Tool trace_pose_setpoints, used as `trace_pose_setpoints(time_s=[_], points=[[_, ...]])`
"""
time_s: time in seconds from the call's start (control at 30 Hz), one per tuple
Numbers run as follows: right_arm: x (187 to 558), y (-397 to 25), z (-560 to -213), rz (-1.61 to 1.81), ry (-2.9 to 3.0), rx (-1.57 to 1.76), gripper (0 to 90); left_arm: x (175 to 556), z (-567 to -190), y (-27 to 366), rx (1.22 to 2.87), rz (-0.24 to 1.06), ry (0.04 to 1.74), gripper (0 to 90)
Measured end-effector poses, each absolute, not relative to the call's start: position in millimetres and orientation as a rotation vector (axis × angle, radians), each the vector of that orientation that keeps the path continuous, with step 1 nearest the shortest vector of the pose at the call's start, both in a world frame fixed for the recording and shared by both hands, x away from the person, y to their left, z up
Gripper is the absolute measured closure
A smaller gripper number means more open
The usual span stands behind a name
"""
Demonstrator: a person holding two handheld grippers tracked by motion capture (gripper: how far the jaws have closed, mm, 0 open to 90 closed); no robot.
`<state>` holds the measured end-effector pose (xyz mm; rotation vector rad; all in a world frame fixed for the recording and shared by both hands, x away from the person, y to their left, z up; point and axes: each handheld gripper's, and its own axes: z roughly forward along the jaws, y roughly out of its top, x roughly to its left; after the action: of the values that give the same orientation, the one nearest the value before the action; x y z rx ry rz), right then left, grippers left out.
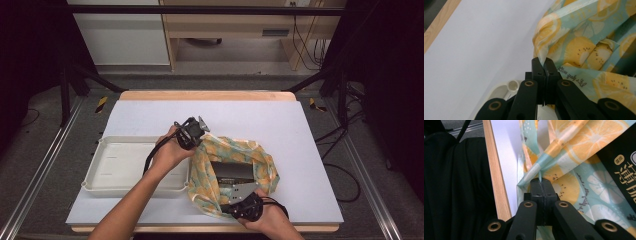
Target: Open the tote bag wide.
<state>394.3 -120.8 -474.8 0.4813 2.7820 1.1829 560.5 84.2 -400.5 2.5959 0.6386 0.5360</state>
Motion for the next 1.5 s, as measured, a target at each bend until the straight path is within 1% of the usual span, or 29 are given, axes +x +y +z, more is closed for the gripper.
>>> trace_pose_setpoints(time_s=[0.2,0.27,0.3,0.33,0.4,0.43,0.47,0.57,0.63,0.73,0.77,0.83,0.97,1.07,1.13,1.2,1.3,1.5], points=[[394.0,-119.4,-475.4,1.2,2.79,0.454,90.0,556.0,-398.4,85.9,2.598,0.522,0.633,88.9],[394.3,-120.1,-474.9,1.197,2.785,0.456,90.0,552.4,-396.4,87.0,2.587,0.517,0.629,84.9],[394.1,-120.9,-474.1,1.195,2.779,0.468,88.5,548.8,-394.0,87.8,2.568,0.524,0.627,80.3],[394.1,-122.7,-472.9,1.199,2.769,0.48,84.5,546.4,-392.4,88.4,2.552,0.522,0.627,75.5],[393.6,-125.6,-470.5,1.2,2.752,0.503,79.4,538.6,-384.9,90.9,2.515,0.539,0.62,68.7],[393.2,-127.7,-468.4,1.197,2.74,0.515,74.1,535.6,-381.8,91.9,2.505,0.543,0.613,64.6],[393.1,-128.8,-467.1,1.196,2.731,0.522,69.2,531.1,-377.8,93.0,2.49,0.547,0.605,63.8],[390.9,-134.0,-459.6,1.195,2.701,0.548,60.6,516.4,-365.5,95.2,2.463,0.546,0.572,61.9],[389.3,-137.8,-453.7,1.2,2.681,0.57,57.1,504.0,-358.6,93.9,2.452,0.534,0.532,62.5],[387.9,-144.1,-445.1,1.208,2.652,0.582,55.1,488.0,-353.8,87.0,2.463,0.513,0.473,64.1],[387.4,-147.8,-441.2,1.212,2.641,0.585,57.2,484.4,-353.4,84.7,2.462,0.504,0.453,67.7],[386.4,-155.4,-435.3,1.216,2.621,0.596,61.4,475.8,-353.3,77.8,2.453,0.463,0.423,70.2],[386.0,-174.4,-426.7,1.202,2.553,0.675,75.4,463.2,-363.3,60.7,2.453,0.386,0.35,78.5],[388.9,-191.4,-422.2,1.191,2.469,0.775,84.0,458.4,-373.1,48.2,2.478,0.359,0.32,82.9],[391.4,-201.6,-419.1,1.179,2.397,0.838,88.1,456.2,-378.1,42.2,2.489,0.354,0.315,85.0],[393.5,-208.9,-416.2,1.168,2.344,0.885,90.0,453.9,-382.4,37.4,2.499,0.345,0.308,86.6],[394.4,-209.2,-414.4,1.146,2.328,0.893,90.0,449.0,-388.3,31.7,2.513,0.325,0.289,87.7],[393.3,-189.7,-424.0,1.087,2.4,0.821,89.8,438.3,-398.6,21.8,2.537,0.314,0.246,88.4]])
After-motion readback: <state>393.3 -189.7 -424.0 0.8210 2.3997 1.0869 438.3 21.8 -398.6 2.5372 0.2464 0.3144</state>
